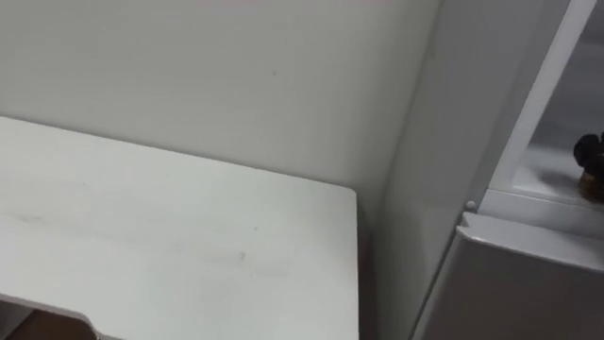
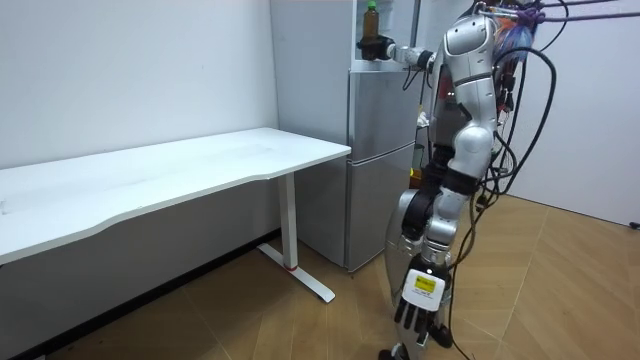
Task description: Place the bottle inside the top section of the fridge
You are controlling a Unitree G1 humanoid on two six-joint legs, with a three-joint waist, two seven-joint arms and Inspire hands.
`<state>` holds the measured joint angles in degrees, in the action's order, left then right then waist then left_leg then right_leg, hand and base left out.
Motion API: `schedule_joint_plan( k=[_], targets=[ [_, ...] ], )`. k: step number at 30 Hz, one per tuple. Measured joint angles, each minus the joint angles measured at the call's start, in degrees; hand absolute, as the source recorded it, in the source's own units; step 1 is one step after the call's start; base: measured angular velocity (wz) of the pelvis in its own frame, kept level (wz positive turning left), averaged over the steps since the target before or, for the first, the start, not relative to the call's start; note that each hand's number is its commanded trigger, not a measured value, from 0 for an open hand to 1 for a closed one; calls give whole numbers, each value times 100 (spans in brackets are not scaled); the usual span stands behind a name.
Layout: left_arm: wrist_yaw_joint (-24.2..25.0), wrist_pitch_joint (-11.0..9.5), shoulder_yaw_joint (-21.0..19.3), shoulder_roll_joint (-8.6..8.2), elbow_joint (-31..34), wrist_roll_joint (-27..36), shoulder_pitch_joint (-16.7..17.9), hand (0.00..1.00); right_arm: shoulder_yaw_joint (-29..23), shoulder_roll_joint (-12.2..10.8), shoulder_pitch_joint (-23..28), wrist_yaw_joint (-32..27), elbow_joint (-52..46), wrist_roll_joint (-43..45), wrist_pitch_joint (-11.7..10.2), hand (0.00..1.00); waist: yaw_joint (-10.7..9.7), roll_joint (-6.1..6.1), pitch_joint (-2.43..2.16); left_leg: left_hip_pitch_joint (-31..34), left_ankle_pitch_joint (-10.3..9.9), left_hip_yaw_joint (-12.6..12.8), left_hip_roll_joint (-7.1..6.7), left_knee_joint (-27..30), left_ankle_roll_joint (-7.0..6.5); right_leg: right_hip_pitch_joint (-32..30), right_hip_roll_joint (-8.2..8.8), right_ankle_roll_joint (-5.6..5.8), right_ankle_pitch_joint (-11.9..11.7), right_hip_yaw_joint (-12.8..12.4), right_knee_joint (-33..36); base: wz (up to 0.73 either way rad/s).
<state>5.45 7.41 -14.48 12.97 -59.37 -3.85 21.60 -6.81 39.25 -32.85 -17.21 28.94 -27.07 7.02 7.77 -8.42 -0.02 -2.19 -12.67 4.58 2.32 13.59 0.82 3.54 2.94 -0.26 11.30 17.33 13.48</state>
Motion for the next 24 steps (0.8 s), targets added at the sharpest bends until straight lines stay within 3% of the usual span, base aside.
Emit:
schedule_joint_plan(
  k=[11, 17, 20, 22, 23, 24],
  targets=[
    [-99, -41, -6, 25, -16, 186, 204, 0, 336, 86, -587, 251, 689, 143, -147, 100, 62, 61, 16, 61, 11, -196, -6, 12, 18, 54, -5, 1, -1, 180, -78, 8],
    [-105, -16, 11, 194, 171, 249, 175, 0, 611, 198, -663, 34, 845, 160, -341, 100, 196, 34, -11, 276, 38, -197, 17, 14, 56, -158, -11, -32, -20, 248, -34, 1],
    [-134, -29, 127, 387, 210, 450, 121, 0, 865, 205, -803, -195, 1188, 161, -522, 100, 221, -42, -20, 421, 69, -230, 38, 63, 80, -263, -32, -78, -48, 285, -36, 4],
    [-145, -29, 137, 470, 217, 513, 25, 0, 961, 205, -961, -361, 1394, 156, -611, 65, 229, -75, -16, 686, 67, -257, 80, 231, 85, -412, -62, -128, -103, 341, -38, 7],
    [-145, -30, 139, 477, 226, 560, 2, 0, 992, 205, -1018, -400, 1451, 155, -631, 7, 231, -74, -15, 749, 67, -269, 89, 267, 86, -455, -70, -138, -123, 354, -41, 9],
    [-145, -30, 145, 497, 260, 579, -46, 0, 1014, 213, -1106, -446, 1563, 159, -673, 0, 221, -63, -4, 865, 67, -318, 100, 350, 90, -500, -90, -155, -157, 393, -63, 15]
  ],
)
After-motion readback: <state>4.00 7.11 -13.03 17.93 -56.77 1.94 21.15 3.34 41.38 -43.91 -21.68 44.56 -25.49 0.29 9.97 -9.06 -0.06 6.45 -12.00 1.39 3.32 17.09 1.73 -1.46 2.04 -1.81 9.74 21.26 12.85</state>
